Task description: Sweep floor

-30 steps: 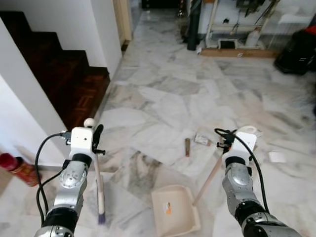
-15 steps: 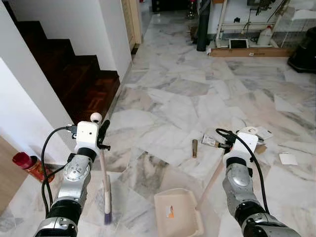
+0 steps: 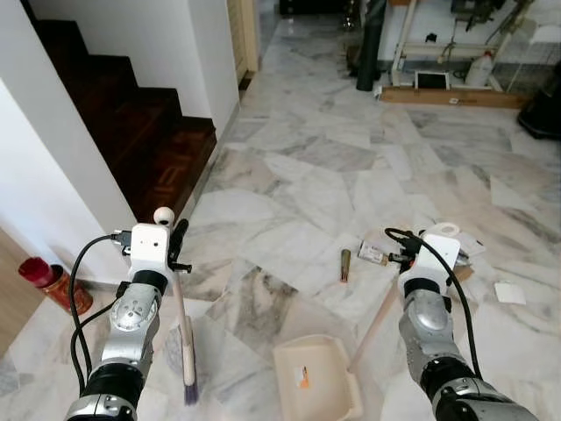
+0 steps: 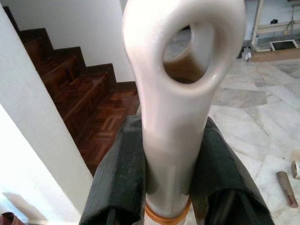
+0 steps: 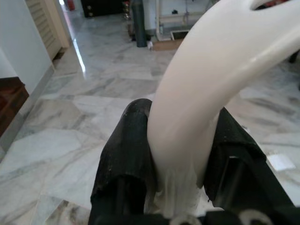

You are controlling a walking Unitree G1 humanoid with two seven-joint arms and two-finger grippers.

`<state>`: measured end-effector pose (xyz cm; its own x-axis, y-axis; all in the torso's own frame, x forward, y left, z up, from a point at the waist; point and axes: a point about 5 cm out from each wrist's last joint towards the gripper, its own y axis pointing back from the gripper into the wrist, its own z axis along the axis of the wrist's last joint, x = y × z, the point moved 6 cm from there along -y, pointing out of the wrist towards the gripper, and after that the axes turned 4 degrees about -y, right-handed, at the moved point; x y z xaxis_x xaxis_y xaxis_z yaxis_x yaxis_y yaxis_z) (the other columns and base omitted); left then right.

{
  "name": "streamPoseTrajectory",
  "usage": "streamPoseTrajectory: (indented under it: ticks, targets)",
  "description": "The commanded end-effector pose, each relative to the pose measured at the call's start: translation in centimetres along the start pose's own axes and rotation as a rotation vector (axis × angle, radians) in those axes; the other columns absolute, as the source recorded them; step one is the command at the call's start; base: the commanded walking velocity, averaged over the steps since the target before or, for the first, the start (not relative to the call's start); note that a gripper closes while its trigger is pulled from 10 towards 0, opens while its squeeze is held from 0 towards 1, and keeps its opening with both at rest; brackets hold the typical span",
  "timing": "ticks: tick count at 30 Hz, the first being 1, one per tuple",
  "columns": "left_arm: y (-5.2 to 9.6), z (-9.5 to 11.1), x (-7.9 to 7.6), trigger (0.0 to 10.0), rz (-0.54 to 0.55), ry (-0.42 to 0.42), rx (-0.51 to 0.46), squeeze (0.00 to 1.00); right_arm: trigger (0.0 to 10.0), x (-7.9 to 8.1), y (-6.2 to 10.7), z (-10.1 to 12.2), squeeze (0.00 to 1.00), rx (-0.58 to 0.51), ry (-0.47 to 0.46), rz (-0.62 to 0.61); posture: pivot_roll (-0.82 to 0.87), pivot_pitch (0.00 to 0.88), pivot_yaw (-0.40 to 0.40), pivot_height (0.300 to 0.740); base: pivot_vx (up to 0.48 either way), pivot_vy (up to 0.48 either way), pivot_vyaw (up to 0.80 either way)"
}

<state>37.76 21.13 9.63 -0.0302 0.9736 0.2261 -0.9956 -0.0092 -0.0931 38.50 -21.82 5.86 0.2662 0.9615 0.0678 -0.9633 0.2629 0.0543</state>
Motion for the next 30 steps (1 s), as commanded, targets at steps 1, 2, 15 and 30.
streamPoseTrajectory:
  ticks: [1,2,15,30]
  targets:
    - [-0.43,1.83,0.18,10.0,0.017,-0.005,-0.075,0.0,10.0,-0.02,-0.62,1.53,0.0,-0.048,0.014,0.011,0.01,0.0,-0.031,0.74,0.296,0.0,0.0]
    - [-0.35,1.73,0.18,10.0,0.021,-0.003,-0.073,0.0,10.0,0.0,-0.65,1.64,0.0,-0.051,0.019,0.015,0.01,0.0,-0.033,0.74,0.3,0.0,0.0]
    - [-0.21,1.62,-0.06,10.0,0.025,0.003,-0.073,0.0,10.0,-0.29,-0.66,1.61,0.0,-0.049,0.025,0.017,0.01,0.0,-0.042,0.74,0.299,0.0,0.0]
    - [-0.42,1.89,-0.22,10.0,0.025,0.007,-0.079,0.0,10.0,-0.47,-0.62,1.42,0.0,-0.04,0.029,0.011,0.01,0.0,-0.043,0.74,0.294,0.0,0.0]
